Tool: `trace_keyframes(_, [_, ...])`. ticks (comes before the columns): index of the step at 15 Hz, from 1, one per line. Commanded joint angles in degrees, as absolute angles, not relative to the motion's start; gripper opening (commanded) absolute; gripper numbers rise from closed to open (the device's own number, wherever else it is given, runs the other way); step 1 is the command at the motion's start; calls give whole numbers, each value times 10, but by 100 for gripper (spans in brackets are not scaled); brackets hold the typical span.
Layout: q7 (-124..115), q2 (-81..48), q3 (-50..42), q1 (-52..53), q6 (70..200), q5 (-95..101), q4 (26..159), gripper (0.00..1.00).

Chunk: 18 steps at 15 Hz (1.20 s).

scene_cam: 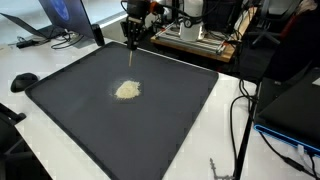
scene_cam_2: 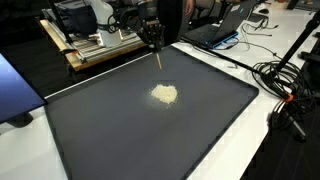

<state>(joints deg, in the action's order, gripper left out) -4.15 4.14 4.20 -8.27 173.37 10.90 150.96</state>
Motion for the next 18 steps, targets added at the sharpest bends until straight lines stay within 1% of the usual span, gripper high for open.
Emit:
trace_keyframes(1, [-62,47,64,-91,1690,182,1490,3])
trace_keyframes(8, [-207,36,108,-90,1592,422,1440,3])
trace_keyframes(11, [-243,19,130,-79,1543,480,1417,3])
trace_keyframes(16, [-202,-20,152,-63,1484,463,1376,3])
trace_keyframes(17, [-180,-28,116,-20,1473,443,1367,3])
trace_keyframes(18, [-156,-37,113,-13,1463,419,1357,3])
